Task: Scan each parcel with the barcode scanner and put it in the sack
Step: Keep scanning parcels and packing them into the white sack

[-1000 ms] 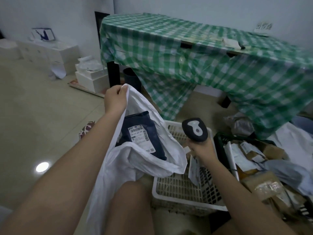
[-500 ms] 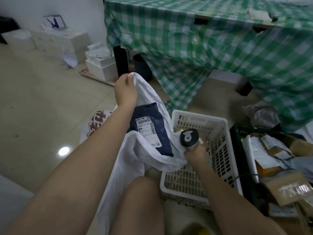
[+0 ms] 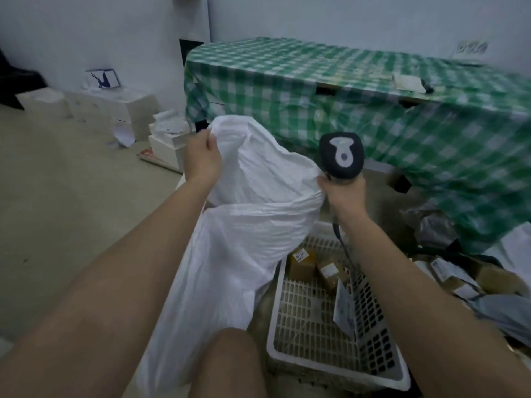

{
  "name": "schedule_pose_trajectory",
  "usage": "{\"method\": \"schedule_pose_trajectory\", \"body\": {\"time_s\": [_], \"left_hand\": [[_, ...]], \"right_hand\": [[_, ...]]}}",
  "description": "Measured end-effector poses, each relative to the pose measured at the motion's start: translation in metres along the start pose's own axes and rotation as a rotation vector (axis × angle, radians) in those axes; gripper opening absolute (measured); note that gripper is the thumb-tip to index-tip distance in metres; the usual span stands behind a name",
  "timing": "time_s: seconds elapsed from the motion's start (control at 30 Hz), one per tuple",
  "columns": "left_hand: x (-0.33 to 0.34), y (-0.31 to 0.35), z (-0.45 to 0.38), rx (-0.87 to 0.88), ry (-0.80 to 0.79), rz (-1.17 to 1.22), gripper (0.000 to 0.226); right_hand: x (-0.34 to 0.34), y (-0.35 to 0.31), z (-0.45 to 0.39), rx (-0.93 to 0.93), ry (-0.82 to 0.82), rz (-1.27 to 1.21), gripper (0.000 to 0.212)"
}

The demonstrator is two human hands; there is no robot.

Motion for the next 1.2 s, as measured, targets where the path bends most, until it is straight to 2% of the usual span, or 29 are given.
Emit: {"method": "schedule_pose_trajectory", "body": {"time_s": [0.1, 0.2, 0.27, 0.33, 0.37, 0.43, 0.5, 0.57, 0.67, 0.7, 0.77, 0.83, 0.9, 0.93, 0.97, 1.03, 1.1, 1.2], "left_hand": [[0.035, -0.028, 0.024, -0.119, -0.168, -0.063, 0.039], [0.052, -0.020, 0.054, -0.061, -0.201, -0.313, 0.054], [0.068, 0.007, 0.084, 0.101, -0.216, -0.391, 0.059], [0.092, 0.044, 0.124, 0.334, -0.293, -0.338, 0.054], [0.105, 0.062, 0.148, 0.465, -0.354, -0.291, 0.051], [0.138, 0.090, 0.201, 0.720, -0.543, -0.274, 0.058], [0.175, 0.092, 0.251, 0.922, -0.725, -0.448, 0.074], [0.208, 0.075, 0.281, 1.082, -0.736, -0.723, 0.085], [0.240, 0.057, 0.297, 1.221, -0.620, -0.978, 0.062], [0.248, 0.049, 0.293, 1.238, -0.588, -1.071, 0.053], [0.259, 0.027, 0.272, 1.216, -0.556, -1.312, 0.048], [0.260, -0.007, 0.241, 1.046, -0.602, -1.573, 0.049], [0.258, -0.034, 0.221, 0.870, -0.691, -1.710, 0.053], [0.262, -0.039, 0.218, 0.808, -0.729, -1.689, 0.057], [0.270, -0.036, 0.220, 0.767, -0.768, -1.595, 0.062], [0.295, -0.018, 0.234, 0.736, -0.835, -1.282, 0.069], [0.322, 0.006, 0.251, 0.761, -0.867, -1.042, 0.070], [0.364, 0.023, 0.270, 0.730, -0.929, -0.811, 0.048]], "right_hand": [[-0.028, 0.036, 0.013, 0.109, 0.030, 0.031, 0.046], [-0.062, 0.062, 0.022, 0.191, 0.079, 0.051, 0.039], [-0.082, 0.076, 0.028, 0.232, 0.082, 0.044, 0.029], [-0.101, 0.084, 0.030, 0.253, 0.074, 0.081, 0.018], [-0.111, 0.087, 0.031, 0.266, 0.069, 0.101, 0.011], [-0.129, 0.094, 0.032, 0.295, 0.071, 0.099, 0.013], [-0.148, 0.101, 0.033, 0.314, 0.076, 0.105, 0.010], [-0.172, 0.110, 0.033, 0.343, 0.115, 0.126, 0.007], [-0.208, 0.123, 0.031, 0.361, 0.165, 0.165, 0.008], [-0.215, 0.127, 0.030, 0.370, 0.162, 0.165, 0.006], [-0.226, 0.140, 0.030, 0.402, 0.155, 0.167, 0.018], [-0.233, 0.152, 0.029, 0.429, 0.156, 0.172, 0.028], [-0.232, 0.165, 0.025, 0.450, 0.140, 0.169, 0.021], [-0.231, 0.170, 0.024, 0.460, 0.134, 0.157, 0.011], [-0.228, 0.174, 0.023, 0.472, 0.129, 0.139, 0.011], [-0.224, 0.184, 0.019, 0.484, 0.110, 0.105, 0.014], [-0.221, 0.197, 0.015, 0.513, 0.086, 0.097, 0.009], [-0.228, 0.218, 0.006, 0.560, 0.092, 0.124, 0.034]]}}
Point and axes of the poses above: each hand's wrist, its own z-axis away from the middle knuckle, its own x-axis out of the palm, y = z × x, the point moved 9 cm from there along -z, towards the middle knuckle, and after that the axes turned 11 degrees about -z, right-handed, at the moved point
